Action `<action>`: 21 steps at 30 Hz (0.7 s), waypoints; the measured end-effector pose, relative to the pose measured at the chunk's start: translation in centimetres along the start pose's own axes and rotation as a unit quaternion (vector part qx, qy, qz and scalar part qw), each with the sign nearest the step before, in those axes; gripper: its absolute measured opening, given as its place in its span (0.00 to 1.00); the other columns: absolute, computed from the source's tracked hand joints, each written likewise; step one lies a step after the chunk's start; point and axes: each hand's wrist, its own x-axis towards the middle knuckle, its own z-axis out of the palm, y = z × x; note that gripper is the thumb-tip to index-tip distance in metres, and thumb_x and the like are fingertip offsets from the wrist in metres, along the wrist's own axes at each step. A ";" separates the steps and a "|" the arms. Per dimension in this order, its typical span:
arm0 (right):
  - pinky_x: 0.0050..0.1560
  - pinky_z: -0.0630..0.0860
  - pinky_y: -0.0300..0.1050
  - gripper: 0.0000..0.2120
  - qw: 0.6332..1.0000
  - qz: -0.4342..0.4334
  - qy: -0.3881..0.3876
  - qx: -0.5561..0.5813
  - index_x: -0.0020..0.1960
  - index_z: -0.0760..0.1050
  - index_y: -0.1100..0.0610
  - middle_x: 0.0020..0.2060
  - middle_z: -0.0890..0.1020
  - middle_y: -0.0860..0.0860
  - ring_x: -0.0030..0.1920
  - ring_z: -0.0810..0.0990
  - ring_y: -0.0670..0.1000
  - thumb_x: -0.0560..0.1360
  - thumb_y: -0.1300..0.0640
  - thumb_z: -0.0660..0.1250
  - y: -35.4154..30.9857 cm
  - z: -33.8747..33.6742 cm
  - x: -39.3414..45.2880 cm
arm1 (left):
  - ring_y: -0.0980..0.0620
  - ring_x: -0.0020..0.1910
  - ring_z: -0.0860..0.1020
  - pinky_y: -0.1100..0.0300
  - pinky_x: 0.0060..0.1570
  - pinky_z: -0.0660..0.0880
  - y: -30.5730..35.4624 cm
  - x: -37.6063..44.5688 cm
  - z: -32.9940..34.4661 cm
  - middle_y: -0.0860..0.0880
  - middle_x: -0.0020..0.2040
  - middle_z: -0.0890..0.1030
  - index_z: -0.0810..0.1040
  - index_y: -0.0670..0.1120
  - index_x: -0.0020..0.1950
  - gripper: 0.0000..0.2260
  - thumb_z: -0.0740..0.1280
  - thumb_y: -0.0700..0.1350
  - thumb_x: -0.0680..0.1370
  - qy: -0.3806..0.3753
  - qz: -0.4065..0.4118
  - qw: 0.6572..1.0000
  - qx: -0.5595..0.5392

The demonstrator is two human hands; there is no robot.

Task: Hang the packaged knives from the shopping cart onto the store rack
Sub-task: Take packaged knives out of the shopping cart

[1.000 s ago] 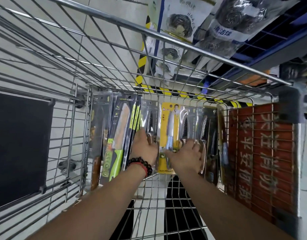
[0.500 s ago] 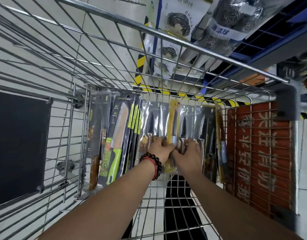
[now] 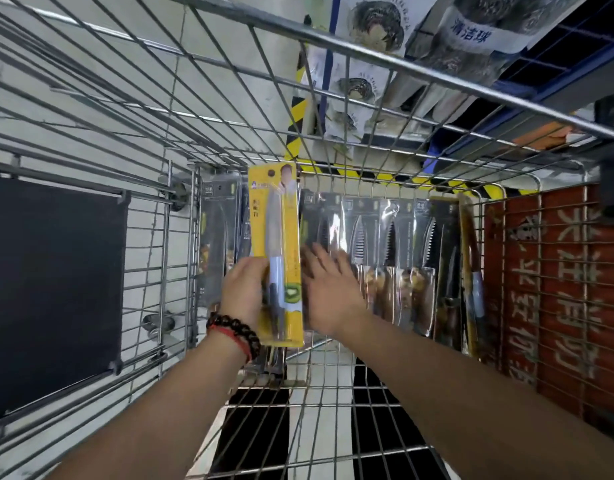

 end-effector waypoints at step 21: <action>0.75 0.38 0.62 0.22 0.994 0.056 -0.075 -0.048 0.69 0.73 0.48 0.76 0.63 0.53 0.78 0.53 0.56 0.77 0.45 0.59 8.4 -2.9 -8.5 | 0.47 0.60 0.76 0.45 0.64 0.71 -2.4 -0.2 4.1 0.49 0.62 0.79 0.76 0.46 0.64 0.37 0.73 0.67 0.61 -0.167 -0.063 0.976 0.126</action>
